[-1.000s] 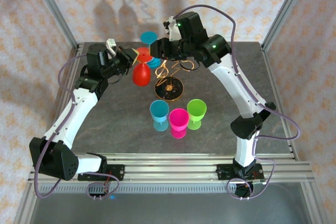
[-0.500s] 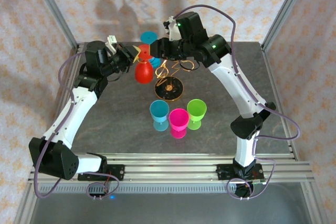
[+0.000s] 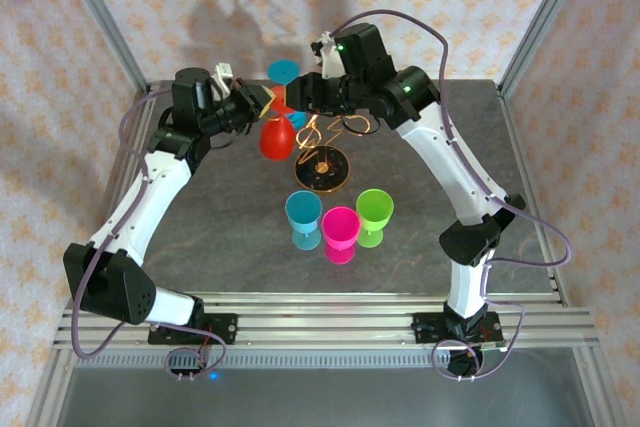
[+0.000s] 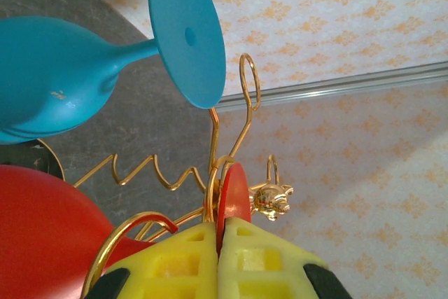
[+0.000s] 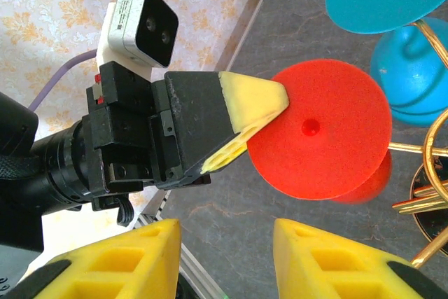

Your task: Take the wine glass off the wine glass rack

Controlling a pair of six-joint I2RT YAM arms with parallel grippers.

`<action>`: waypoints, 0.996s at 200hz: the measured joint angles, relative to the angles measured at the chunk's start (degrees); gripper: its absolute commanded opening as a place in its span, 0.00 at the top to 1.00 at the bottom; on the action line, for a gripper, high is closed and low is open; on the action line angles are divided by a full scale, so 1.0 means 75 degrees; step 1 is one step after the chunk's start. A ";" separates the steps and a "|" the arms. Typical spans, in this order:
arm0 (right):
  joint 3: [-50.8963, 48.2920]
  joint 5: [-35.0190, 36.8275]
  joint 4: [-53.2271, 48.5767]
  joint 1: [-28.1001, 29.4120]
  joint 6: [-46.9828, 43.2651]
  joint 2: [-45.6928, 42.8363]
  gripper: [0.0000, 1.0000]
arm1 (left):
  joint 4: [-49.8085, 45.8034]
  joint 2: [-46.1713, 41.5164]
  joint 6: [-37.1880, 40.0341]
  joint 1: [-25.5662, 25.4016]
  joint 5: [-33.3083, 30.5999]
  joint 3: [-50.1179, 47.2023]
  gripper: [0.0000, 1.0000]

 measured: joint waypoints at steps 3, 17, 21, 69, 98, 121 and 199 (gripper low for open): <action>0.0000 0.0003 0.0000 0.0000 0.0000 0.0000 0.61 | -0.0026 0.0017 0.0012 0.0000 0.0006 0.0032 1.00; 0.0000 0.0000 0.0000 -0.0003 0.0000 0.0000 0.61 | -0.0102 0.0067 0.0099 -0.0003 0.0017 0.0163 1.00; 0.0000 0.0000 0.0000 0.0000 0.0000 0.0000 0.61 | -0.0117 0.0076 0.0117 -0.0003 0.0017 0.0189 1.00; 0.0000 0.0000 0.0000 -0.0003 0.0000 0.0000 0.61 | -0.0289 0.0216 0.0283 -0.0003 0.0020 0.0481 1.00; 0.0000 0.0003 0.0000 0.0000 0.0000 0.0000 0.61 | -0.0329 0.0361 0.0338 -0.0029 0.0038 0.0519 1.00; 0.0000 0.0003 0.0000 0.0000 0.0000 0.0000 0.61 | -0.0408 0.0463 0.0338 -0.0050 0.0050 0.0565 1.00; 0.0000 0.0003 0.0000 0.0000 0.0000 -0.0003 0.61 | -0.0495 0.0501 0.0379 -0.0044 0.0044 0.0778 1.00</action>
